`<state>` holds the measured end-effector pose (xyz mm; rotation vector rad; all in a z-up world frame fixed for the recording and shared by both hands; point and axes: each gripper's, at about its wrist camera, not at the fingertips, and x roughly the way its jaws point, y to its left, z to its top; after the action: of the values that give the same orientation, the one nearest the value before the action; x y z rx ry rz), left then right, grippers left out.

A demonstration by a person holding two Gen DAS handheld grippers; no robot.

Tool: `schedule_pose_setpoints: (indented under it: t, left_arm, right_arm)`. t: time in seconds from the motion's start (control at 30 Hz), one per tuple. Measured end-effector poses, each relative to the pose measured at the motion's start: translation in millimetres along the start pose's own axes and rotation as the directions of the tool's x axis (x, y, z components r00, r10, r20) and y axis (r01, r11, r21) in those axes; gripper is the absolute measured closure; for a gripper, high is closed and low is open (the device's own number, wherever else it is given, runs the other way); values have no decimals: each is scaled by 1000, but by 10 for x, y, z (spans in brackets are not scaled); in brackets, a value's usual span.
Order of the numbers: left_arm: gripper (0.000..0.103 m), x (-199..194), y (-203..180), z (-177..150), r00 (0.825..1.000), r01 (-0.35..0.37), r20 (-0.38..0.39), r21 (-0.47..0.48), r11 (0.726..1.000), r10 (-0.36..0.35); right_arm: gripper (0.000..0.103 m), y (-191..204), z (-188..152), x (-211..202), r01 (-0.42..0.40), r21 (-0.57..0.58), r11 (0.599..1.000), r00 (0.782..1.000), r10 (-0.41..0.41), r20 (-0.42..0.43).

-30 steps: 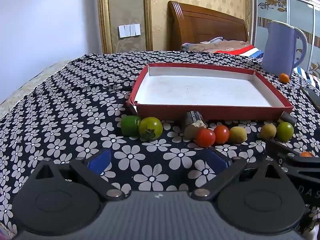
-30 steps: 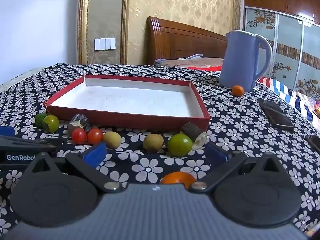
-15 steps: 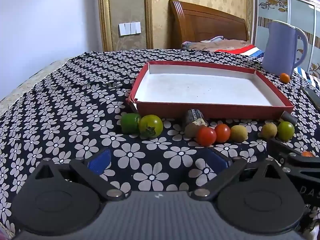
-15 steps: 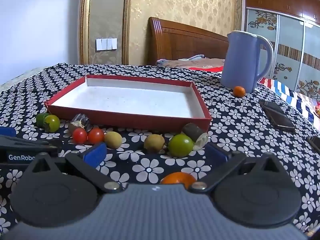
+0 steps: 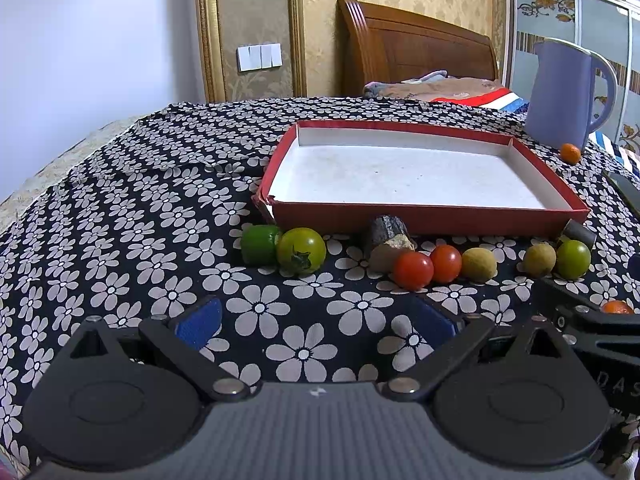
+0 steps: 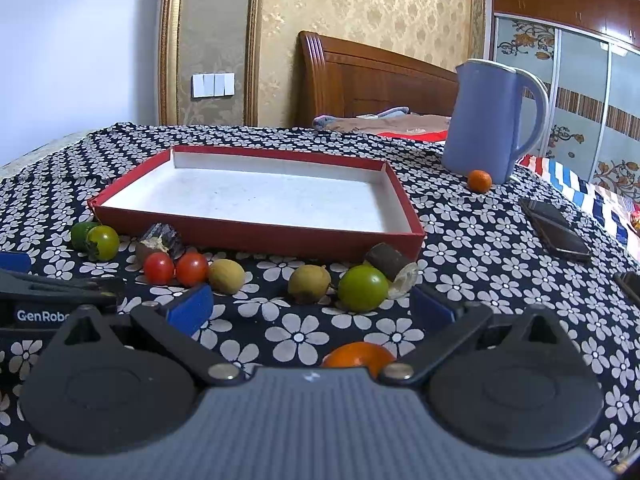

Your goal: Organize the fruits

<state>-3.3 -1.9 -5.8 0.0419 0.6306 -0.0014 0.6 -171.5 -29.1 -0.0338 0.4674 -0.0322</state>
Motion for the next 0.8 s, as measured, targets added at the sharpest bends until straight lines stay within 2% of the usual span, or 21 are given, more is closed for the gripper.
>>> schedule_pose_setpoints:
  t: [0.8]
  left_arm:
    - [1,-5,22,29,1000,-9,4,-6,1000,9]
  right_arm:
    - [0,-36,25,5,1,26,1000,1000,-1,-6]
